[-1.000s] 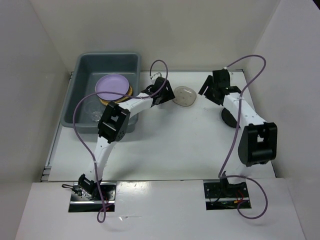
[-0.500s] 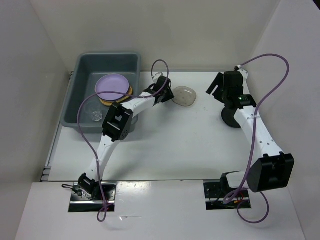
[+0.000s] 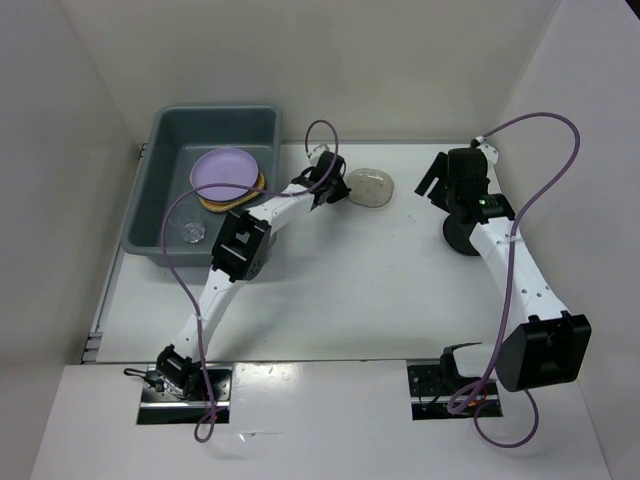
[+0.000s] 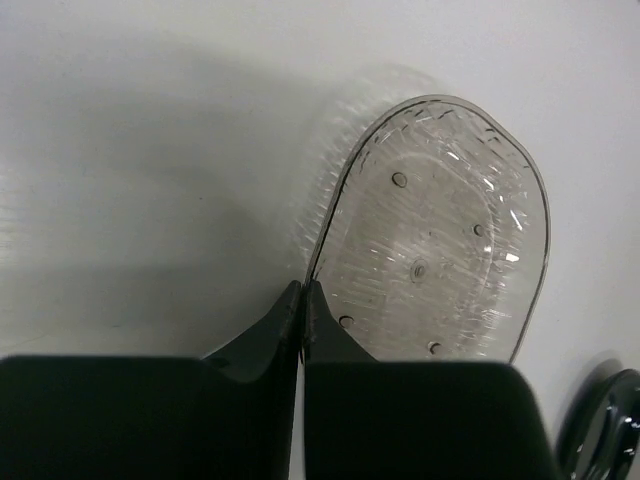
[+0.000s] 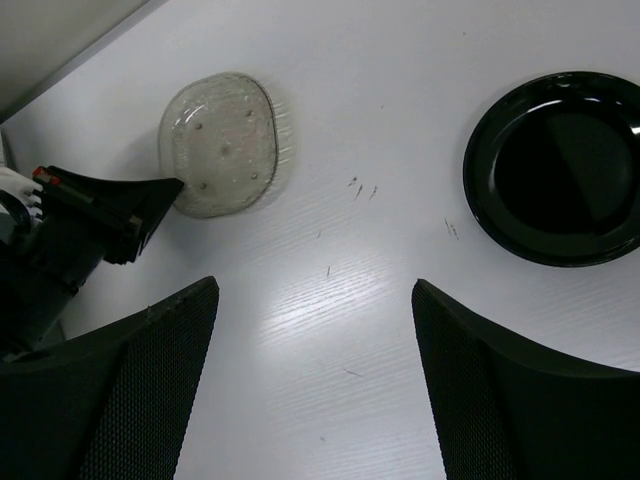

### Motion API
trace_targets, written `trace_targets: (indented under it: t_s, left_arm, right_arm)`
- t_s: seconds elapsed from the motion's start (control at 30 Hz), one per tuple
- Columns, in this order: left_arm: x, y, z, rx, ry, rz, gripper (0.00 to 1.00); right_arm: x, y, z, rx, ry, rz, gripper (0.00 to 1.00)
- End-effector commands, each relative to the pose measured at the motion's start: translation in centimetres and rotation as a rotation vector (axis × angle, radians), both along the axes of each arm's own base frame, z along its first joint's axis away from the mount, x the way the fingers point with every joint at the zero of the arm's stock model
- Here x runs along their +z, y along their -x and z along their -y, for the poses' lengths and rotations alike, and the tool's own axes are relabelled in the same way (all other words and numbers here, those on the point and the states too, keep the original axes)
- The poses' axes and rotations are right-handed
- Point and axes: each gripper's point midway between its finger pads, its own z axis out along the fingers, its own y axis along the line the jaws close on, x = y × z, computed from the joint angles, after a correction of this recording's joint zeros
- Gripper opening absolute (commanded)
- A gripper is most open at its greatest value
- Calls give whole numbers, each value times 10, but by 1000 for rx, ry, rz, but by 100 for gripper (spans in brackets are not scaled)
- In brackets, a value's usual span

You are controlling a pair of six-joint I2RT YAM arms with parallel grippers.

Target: Place the mixed dishes into the plastic bin

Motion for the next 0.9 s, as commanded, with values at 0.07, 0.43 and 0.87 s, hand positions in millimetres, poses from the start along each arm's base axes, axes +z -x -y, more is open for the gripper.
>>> trace_targets:
  t_s: [0.07, 0.43, 0.87]
  left_arm:
    - [-5, 4, 10, -24, 31, -37, 0]
    - [231, -11, -14, -58, 106, 343, 0]
    - [293, 60, -327, 486, -188, 354, 0]
  right_arm:
    - [3, 6, 6, -18, 23, 15, 83]
    - [37, 19, 14, -40, 35, 104, 87]
    - [51, 39, 28, -96, 61, 155, 94]
